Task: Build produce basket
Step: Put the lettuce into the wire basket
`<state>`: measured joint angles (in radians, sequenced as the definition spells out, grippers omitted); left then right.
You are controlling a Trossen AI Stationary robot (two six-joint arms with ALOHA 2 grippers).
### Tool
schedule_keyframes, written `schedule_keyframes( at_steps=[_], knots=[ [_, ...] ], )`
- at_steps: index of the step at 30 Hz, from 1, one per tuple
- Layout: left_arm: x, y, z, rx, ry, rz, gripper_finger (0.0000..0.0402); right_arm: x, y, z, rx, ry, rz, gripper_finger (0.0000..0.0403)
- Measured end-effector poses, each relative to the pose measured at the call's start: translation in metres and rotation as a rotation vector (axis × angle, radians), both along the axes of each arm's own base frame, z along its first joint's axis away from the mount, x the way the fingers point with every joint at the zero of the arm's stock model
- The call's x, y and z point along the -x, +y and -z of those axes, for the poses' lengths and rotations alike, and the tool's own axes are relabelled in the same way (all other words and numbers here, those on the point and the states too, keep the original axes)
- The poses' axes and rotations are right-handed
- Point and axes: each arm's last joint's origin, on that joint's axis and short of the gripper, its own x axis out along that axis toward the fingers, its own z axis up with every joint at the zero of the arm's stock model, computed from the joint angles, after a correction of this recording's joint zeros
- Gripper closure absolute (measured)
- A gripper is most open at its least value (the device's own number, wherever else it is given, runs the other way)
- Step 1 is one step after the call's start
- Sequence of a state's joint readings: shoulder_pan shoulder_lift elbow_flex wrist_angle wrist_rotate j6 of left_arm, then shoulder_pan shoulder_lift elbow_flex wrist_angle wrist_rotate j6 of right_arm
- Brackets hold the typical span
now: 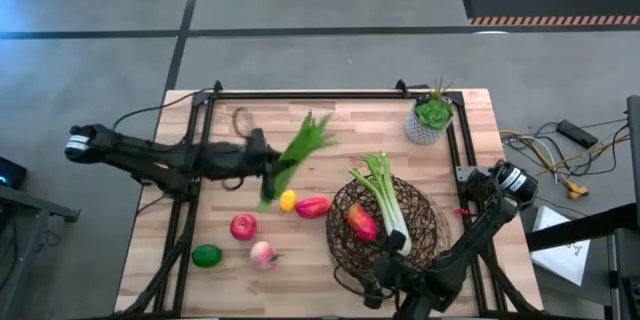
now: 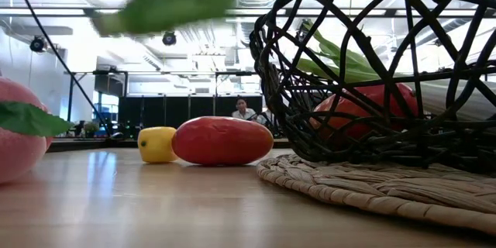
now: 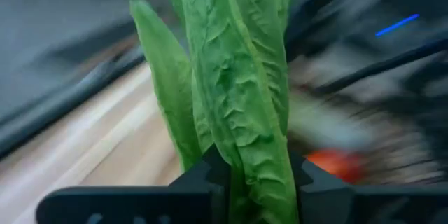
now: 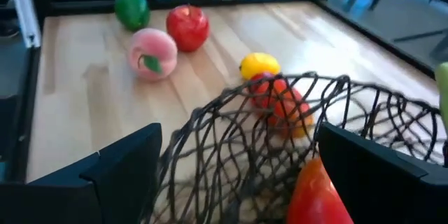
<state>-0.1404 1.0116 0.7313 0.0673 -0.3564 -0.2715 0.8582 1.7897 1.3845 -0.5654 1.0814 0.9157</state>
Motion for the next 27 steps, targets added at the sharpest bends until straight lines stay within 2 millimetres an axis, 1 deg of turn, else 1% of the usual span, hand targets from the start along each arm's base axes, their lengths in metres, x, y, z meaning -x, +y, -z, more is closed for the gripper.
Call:
schedule_keyframes(
  at_steps=[2, 5, 7, 9, 13, 15, 17, 19, 21, 23, 25, 27],
  knots=[
    [0.003, -0.016, -0.007, -0.043, -0.181, 0.154, 0.0374, -0.007, -0.003, 0.002, 0.017, -0.029, 0.0, 0.0036],
    [0.007, -0.037, -0.005, -0.123, -0.411, 0.333, 0.0375, -0.02, -0.006, 0.002, 0.043, -0.076, -0.02, 0.0036],
    [0.008, -0.049, 0.002, -0.167, -0.517, 0.394, 0.0375, -0.032, -0.008, -0.003, 0.073, -0.126, -0.041, 0.0036],
    [0.006, -0.058, 0.007, -0.213, -0.586, 0.423, 0.0375, -0.044, -0.011, -0.012, 0.099, -0.181, -0.077, 0.0036],
    [-0.008, -0.074, 0.018, -0.296, -0.622, 0.458, 0.0376, -0.068, -0.025, -0.03, 0.091, -0.305, -0.172, 0.0036],
    [-0.016, -0.081, 0.02, -0.335, -0.629, 0.465, 0.0376, -0.078, -0.037, -0.036, 0.072, -0.356, -0.153, 0.0036],
    [-0.023, -0.087, 0.019, -0.385, -0.635, 0.469, 0.0376, -0.086, -0.049, -0.036, 0.078, -0.359, -0.12, 0.0036],
    [-0.029, -0.091, 0.02, -0.429, -0.633, 0.477, 0.0376, -0.092, -0.057, -0.035, 0.071, -0.353, -0.143, 0.0036],
    [-0.034, -0.094, 0.019, -0.444, -0.633, 0.488, 0.0372, -0.097, -0.062, -0.036, 0.033, -0.367, -0.19, 0.0036],
    [-0.036, -0.095, 0.018, -0.458, -0.643, 0.503, 0.0368, -0.1, -0.067, -0.037, 0.014, -0.384, -0.187, 0.0036],
    [-0.038, -0.097, 0.017, -0.468, -0.651, 0.517, 0.0366, -0.103, -0.072, -0.038, 0.024, -0.388, -0.175, 0.0036],
    [-0.039, -0.097, 0.017, -0.471, -0.652, 0.523, 0.0366, -0.105, -0.075, -0.039, 0.048, -0.394, -0.198, 0.0036]
  ],
)
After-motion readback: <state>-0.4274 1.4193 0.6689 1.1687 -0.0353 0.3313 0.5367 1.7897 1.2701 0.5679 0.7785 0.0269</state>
